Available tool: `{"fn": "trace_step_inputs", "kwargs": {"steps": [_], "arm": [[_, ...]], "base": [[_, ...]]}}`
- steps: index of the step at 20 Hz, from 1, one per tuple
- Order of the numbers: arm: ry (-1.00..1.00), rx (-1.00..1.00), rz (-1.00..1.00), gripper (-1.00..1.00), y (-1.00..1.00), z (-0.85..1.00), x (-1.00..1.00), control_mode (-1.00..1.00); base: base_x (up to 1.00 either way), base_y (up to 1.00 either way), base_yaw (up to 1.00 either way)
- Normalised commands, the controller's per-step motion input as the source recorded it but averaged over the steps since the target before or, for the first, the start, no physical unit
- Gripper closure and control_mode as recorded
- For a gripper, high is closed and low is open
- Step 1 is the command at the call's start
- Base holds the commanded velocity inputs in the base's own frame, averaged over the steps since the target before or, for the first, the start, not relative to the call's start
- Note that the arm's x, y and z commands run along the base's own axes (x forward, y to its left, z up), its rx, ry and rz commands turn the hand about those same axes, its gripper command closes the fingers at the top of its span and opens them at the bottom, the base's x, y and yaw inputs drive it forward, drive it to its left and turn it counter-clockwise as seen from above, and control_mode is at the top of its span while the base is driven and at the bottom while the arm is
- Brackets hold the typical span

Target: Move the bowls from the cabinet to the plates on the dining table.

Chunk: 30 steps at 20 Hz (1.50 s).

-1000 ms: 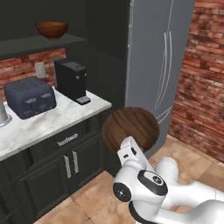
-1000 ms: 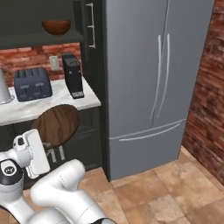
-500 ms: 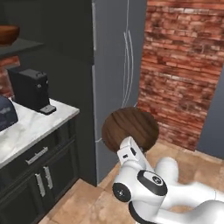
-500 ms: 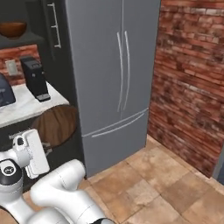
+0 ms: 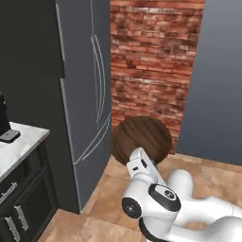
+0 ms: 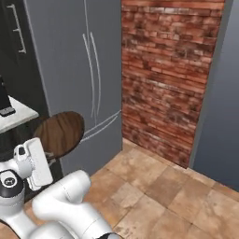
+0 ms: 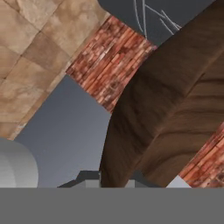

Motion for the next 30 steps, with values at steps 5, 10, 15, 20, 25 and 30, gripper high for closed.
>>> {"fn": "trace_step_inputs", "kwargs": {"steps": [5,10,15,20,25,30], "arm": [[0.00,0.00,0.00,1.00,0.00,0.00,0.00,1.00],[0.00,0.00,0.00,1.00,0.00,0.00,0.00,1.00],[0.00,0.00,0.00,1.00,0.00,0.00,0.00,1.00],[0.00,0.00,0.00,1.00,0.00,0.00,0.00,1.00],[0.00,0.00,0.00,1.00,0.00,0.00,0.00,1.00],[0.00,0.00,0.00,1.00,0.00,0.00,0.00,1.00]], "base": [[-0.20,0.00,-0.48],[-0.19,0.00,-0.50],[0.00,0.00,-0.46],[0.24,0.00,-0.41],[0.81,0.00,-0.35],[0.94,0.00,-0.35]]}}
